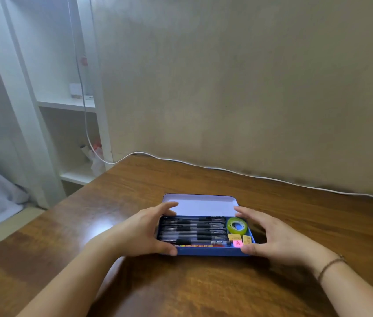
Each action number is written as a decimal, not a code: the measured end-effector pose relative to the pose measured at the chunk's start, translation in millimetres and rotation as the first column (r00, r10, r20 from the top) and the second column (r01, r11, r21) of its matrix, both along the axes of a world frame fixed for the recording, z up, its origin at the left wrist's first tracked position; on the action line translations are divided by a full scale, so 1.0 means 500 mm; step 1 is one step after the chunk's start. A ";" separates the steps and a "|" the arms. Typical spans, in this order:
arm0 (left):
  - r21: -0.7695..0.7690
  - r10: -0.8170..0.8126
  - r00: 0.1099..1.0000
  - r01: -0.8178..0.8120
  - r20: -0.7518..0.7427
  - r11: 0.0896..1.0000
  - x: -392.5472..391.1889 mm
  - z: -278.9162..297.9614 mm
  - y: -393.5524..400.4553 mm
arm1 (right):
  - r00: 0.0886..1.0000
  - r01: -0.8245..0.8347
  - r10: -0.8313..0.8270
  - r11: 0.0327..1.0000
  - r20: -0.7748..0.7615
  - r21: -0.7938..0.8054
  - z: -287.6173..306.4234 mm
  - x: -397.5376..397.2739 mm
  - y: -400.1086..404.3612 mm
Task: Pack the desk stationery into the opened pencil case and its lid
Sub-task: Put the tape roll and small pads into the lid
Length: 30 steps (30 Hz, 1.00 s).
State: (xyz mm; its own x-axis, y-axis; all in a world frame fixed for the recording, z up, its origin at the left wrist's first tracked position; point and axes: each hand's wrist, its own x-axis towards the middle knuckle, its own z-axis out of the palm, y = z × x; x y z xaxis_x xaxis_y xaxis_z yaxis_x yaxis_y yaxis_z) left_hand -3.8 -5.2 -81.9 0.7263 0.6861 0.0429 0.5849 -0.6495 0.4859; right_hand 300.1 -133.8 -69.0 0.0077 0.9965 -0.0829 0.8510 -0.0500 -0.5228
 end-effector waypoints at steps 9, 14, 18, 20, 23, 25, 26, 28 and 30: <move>-0.079 0.175 0.953 -0.160 0.246 0.984 -0.008 -0.030 0.001 | 0.969 0.174 -0.159 0.982 -0.191 0.069 -0.021 -0.010 0.006; -0.135 0.349 0.904 -0.325 0.246 0.936 0.023 -0.050 0.013 | 0.800 0.284 -0.288 0.954 -0.526 -0.090 -0.014 -0.058 0.040; -0.478 0.474 0.638 -0.183 0.607 0.859 0.027 -0.036 0.007 | 0.646 0.383 -0.263 0.924 -0.717 0.007 0.000 -0.070 0.030; -0.503 0.483 0.522 -0.115 0.703 0.857 0.017 -0.030 0.007 | 0.639 0.414 -0.238 0.908 -0.731 0.066 -0.003 -0.056 0.020; -0.338 0.352 0.614 -0.145 0.706 0.930 0.011 -0.027 -0.007 | 0.685 0.402 -0.208 0.907 -0.699 0.123 -0.008 -0.054 0.003; -0.107 0.246 0.786 -0.225 0.568 0.968 0.022 -0.028 -0.026 | 0.802 0.398 -0.234 0.896 -0.550 0.200 -0.025 -0.059 0.001; 0.032 0.184 0.869 -0.224 0.459 0.974 0.031 -0.033 -0.034 | 0.871 0.376 -0.242 0.889 -0.427 0.262 -0.039 -0.060 0.002; 0.264 0.107 0.974 -0.159 0.198 0.951 0.053 -0.047 -0.056 | 0.959 0.275 -0.229 0.890 -0.165 0.365 -0.067 -0.073 -0.009; 0.394 0.100 0.995 -0.097 0.014 0.914 0.066 -0.064 -0.069 | 0.972 0.184 -0.223 0.918 0.074 0.352 -0.082 -0.095 -0.027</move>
State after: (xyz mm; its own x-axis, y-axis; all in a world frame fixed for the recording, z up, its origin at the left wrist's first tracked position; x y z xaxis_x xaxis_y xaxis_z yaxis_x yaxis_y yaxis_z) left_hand 29.2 -39.6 -113.7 0.6571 0.6828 0.3194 0.6581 -0.7263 0.1987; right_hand 252.5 -147.4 -110.1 0.2025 0.9403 0.2736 0.8946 -0.0639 -0.4423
